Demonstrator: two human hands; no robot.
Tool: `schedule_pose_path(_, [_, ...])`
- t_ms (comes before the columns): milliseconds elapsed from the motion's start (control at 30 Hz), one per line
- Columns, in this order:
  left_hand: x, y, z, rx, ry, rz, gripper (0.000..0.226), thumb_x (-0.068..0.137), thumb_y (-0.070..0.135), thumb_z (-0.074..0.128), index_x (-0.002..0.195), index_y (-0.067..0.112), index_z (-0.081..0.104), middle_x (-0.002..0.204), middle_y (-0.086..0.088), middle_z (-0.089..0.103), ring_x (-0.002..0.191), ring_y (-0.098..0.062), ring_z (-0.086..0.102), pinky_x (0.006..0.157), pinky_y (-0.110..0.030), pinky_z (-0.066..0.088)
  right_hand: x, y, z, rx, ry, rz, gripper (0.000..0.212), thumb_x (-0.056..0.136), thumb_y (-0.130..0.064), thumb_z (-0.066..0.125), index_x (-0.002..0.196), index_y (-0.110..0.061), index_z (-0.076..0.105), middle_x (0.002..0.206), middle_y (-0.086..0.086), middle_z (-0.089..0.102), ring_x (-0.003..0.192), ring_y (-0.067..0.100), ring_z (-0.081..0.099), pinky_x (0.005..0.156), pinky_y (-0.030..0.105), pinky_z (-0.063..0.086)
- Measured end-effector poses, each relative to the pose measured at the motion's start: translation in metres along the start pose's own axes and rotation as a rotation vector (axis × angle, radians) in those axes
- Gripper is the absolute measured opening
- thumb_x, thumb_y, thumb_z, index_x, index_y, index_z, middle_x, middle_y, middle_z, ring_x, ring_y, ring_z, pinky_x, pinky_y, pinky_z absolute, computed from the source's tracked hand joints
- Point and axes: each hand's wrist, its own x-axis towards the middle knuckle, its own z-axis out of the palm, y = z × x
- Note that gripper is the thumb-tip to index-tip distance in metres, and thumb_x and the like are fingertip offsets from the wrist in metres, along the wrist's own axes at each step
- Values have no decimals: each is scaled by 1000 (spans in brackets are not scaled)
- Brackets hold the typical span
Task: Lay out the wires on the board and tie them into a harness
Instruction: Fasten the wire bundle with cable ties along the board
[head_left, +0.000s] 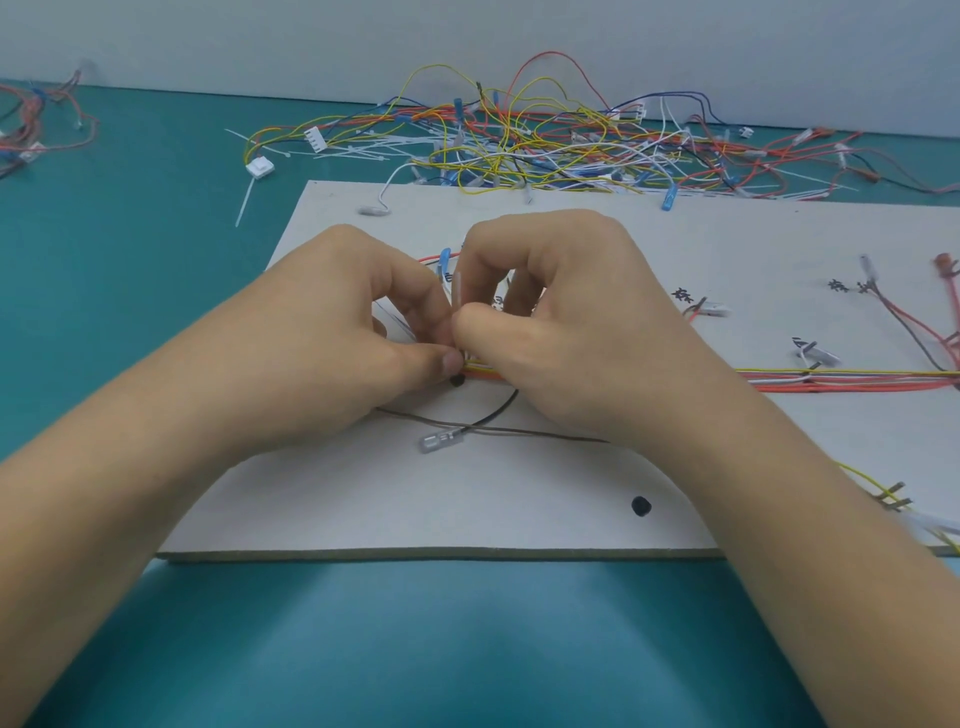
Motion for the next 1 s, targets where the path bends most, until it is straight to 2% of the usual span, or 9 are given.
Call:
schedule_pose_path(267, [0,-1,0,4,5,-3,5,81,33,80,77,33,76,40,7,36,40,-10,26,38,-17,25,-1,-1,2,-22,31,-39,4,74,-16,62,71,-14,64,66,-3,58,62,9,50,54,24,38])
schedule_pose_path(400, [1,-1,0,7,10,-1,4,79,32,80,76,31,77,40,8,39,38,-9,26,37,-16,22,0,-1,4,-18,53,-38,7,74,-19,60,70,-14,63,64,-6,54,61,7,48,55,26,35])
schedule_pose_path(500, [1,-1,-1,25,13,-7,4,77,37,79,80,36,77,43,5,35,42,-13,25,39,-19,19,0,-2,5,-10,63,-28,8,75,-20,60,70,-14,63,59,-9,48,58,5,46,55,26,32])
schedule_pose_path(833, [2,-3,1,31,21,-6,10,76,41,77,86,40,77,42,5,32,42,-14,24,40,-21,17,0,-5,3,-53,74,-41,13,74,-21,57,69,-10,60,65,-2,53,59,11,43,55,38,43])
schedule_pose_path(1000, [1,-2,1,29,15,4,18,71,45,74,87,38,78,41,6,33,39,-11,24,38,-18,21,-1,-7,3,-66,74,-66,11,74,-19,59,70,-9,60,68,-3,54,67,17,48,60,43,45])
